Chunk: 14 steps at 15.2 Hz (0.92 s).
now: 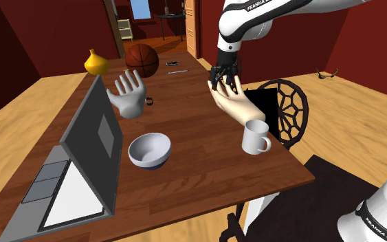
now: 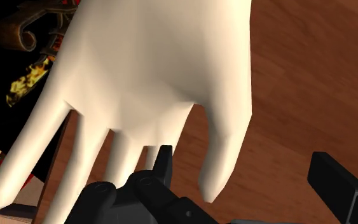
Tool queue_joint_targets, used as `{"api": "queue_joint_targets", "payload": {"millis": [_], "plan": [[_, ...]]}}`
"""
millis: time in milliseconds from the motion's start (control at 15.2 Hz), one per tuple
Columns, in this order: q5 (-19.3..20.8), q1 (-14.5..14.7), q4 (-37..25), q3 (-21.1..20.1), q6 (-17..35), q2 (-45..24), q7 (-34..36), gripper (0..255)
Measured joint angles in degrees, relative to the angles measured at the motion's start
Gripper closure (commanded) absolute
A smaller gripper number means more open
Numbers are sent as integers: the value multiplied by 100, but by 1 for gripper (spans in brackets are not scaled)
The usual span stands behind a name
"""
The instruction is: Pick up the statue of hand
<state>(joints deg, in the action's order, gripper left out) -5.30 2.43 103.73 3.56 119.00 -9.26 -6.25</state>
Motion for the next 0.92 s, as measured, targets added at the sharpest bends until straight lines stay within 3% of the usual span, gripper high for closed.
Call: {"api": "queue_joint_targets", "payload": {"millis": [528, 594, 924], "plan": [[-89, -7, 188, -20, 540, -307, -103, 0], [-91, -7, 216, -21, 569, -309, -107, 255], [-96, -2, 234, -27, 592, -302, -106, 255]]}}
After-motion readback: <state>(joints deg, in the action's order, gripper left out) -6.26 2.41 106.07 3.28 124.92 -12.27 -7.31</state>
